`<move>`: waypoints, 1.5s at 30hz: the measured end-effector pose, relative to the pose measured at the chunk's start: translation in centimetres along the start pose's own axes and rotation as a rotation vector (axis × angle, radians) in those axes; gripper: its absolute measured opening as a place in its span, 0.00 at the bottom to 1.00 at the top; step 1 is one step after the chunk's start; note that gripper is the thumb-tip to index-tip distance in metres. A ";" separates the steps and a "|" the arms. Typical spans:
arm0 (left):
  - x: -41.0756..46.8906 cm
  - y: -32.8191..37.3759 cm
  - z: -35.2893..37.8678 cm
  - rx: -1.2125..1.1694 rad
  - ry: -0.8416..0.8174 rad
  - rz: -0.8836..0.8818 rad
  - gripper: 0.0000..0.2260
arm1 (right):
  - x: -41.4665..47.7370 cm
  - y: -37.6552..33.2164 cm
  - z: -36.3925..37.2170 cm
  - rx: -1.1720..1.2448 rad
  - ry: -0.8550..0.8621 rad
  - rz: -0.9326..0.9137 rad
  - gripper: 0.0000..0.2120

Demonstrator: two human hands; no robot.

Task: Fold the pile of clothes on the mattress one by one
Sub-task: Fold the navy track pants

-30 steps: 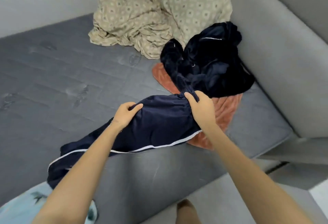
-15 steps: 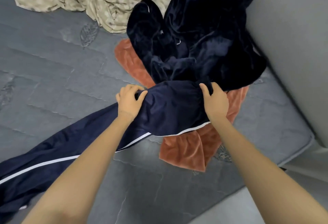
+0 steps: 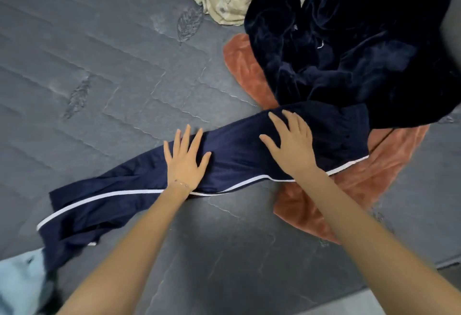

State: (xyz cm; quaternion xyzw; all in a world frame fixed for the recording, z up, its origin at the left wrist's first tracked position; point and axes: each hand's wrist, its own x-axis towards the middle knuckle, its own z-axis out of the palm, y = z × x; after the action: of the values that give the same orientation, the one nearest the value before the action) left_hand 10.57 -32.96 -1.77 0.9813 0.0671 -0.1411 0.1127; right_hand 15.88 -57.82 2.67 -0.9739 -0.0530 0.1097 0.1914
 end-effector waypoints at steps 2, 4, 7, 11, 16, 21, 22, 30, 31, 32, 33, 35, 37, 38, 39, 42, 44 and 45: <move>-1.2 -3.1 -0.3 -0.021 0.014 -0.058 0.27 | -0.4 -3.4 1.4 0.007 -0.047 -0.046 0.28; -2.8 -6.5 -0.5 -0.045 0.019 -0.108 0.27 | -0.8 -6.7 3.0 -0.008 -0.078 -0.087 0.29; -5.4 -12.4 -0.4 -0.062 0.011 -0.200 0.27 | -1.7 -11.2 6.0 -0.032 -0.122 -0.146 0.29; -8.5 -20.9 -0.3 -0.090 0.029 -0.400 0.26 | -2.3 -16.0 10.5 -0.067 -0.210 -0.215 0.28; -11.1 -28.2 -0.3 -0.133 0.060 -0.454 0.25 | -2.8 -20.0 15.4 -0.124 -0.301 -0.253 0.29; -11.1 -30.4 -0.4 -0.157 0.113 -0.420 0.23 | -2.9 -22.0 18.0 -0.202 -0.340 -0.287 0.27; -11.1 -30.6 -0.3 -0.138 0.115 -0.402 0.22 | -2.8 -22.0 18.2 -0.209 -0.318 -0.299 0.25; -12.8 -31.0 -1.0 -0.285 0.312 -0.120 0.10 | -3.8 -22.0 17.5 0.054 -0.174 -0.433 0.08; -13.4 -30.8 -1.2 -0.354 0.313 -0.068 0.12 | -4.3 -21.9 17.2 0.086 -0.188 -0.410 0.09; -14.0 -30.6 -1.5 -0.391 0.315 -0.028 0.12 | -4.7 -21.7 17.0 0.120 -0.194 -0.379 0.09; -14.7 -30.3 -1.7 -0.399 0.324 -0.001 0.12 | -5.2 -21.5 16.7 0.154 -0.196 -0.340 0.09; -16.1 -30.0 -1.7 -0.355 0.377 0.027 0.10 | -6.2 -21.0 16.4 0.217 -0.186 -0.277 0.09; -17.1 -29.5 -1.5 -0.280 0.422 -0.009 0.11 | -7.0 -20.7 16.1 0.266 -0.183 -0.242 0.09; -17.5 -29.3 -1.4 -0.264 0.425 -0.040 0.12 | -7.4 -20.5 15.9 0.291 -0.193 -0.230 0.08; -17.8 -29.1 -1.3 -0.261 0.418 -0.059 0.13 | -7.9 -20.3 15.8 0.310 -0.212 -0.225 0.08; -18.3 -28.5 -0.8 -0.282 0.365 -0.097 0.14 | -9.2 -19.0 15.5 0.264 -0.379 -0.197 0.09; -18.6 -28.0 -0.4 -0.314 0.296 -0.140 0.14 | -9.6 -17.9 15.4 0.113 -0.562 -0.163 0.14; -18.7 -27.8 -0.2 -0.320 0.258 -0.160 0.15 | -9.7 -17.5 15.3 0.034 -0.631 -0.139 0.17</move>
State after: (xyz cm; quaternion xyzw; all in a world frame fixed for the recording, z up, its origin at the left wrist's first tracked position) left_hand -11.66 -7.95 -1.72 0.9524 0.1799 -0.0103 0.2459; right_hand 1.83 -37.59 -2.54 -0.8825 -0.1744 0.3938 0.1887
